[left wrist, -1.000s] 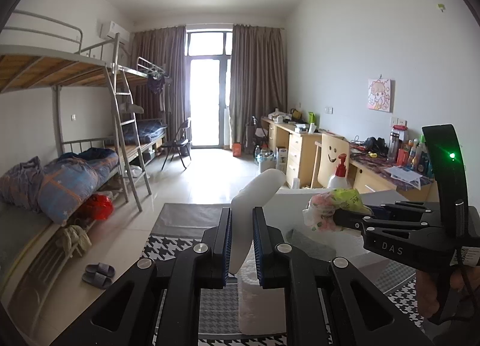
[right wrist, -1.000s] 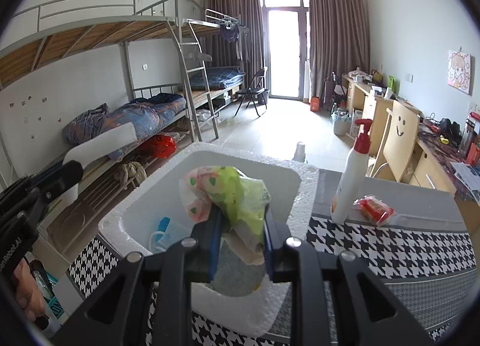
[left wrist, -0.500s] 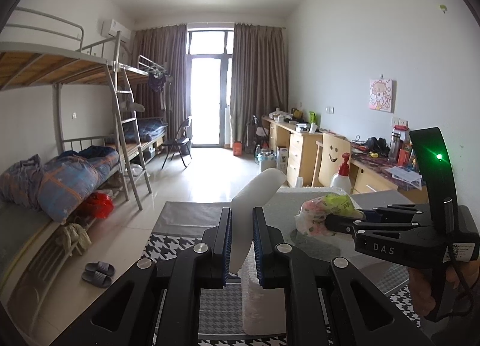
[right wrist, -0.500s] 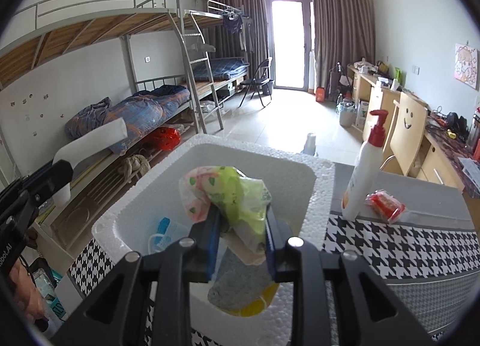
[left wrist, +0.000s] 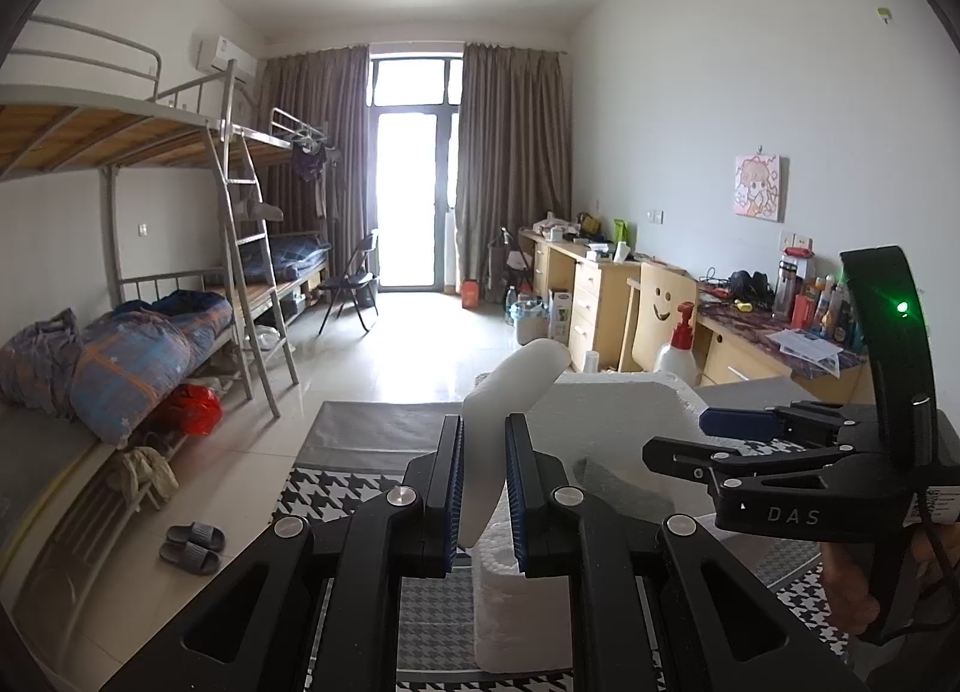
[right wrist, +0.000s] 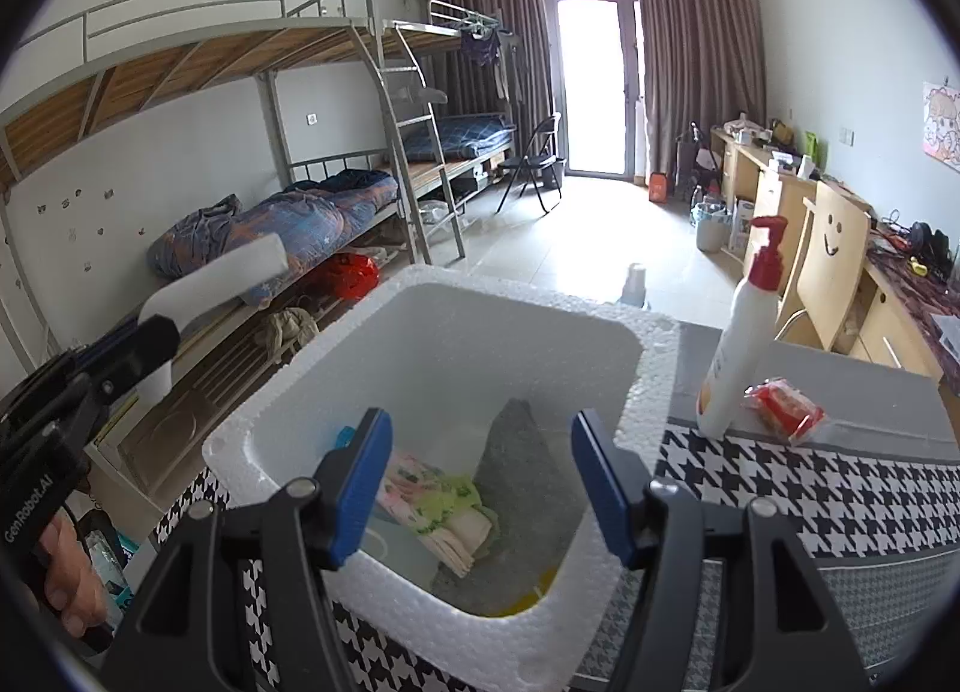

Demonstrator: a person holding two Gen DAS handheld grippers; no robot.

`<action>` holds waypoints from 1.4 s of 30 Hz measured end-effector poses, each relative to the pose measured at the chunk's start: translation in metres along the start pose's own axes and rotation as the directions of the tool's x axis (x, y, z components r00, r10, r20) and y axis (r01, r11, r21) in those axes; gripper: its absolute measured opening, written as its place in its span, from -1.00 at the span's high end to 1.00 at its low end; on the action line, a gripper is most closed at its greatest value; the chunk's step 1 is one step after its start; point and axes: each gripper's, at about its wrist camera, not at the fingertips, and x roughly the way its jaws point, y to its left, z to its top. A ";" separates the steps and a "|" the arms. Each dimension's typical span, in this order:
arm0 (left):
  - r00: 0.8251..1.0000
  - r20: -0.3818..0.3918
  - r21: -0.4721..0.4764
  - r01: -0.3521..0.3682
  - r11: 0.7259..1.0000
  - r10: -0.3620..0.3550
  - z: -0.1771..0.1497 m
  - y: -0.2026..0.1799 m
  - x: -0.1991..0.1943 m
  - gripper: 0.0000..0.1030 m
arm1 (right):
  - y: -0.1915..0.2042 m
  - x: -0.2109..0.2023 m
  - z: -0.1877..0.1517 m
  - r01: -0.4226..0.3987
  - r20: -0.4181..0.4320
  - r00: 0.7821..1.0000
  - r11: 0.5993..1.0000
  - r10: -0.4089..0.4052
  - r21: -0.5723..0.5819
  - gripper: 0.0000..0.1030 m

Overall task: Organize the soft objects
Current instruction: 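Open the right tool to drop the tissue packet into the foam box, then lower the foam roll into the foam box and open the left tool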

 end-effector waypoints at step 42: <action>0.995 -0.032 0.046 0.095 0.994 -0.093 0.011 -0.033 0.018 0.71 | -0.033 -0.052 -0.015 0.070 0.131 0.989 0.997 -0.072 0.018 -0.85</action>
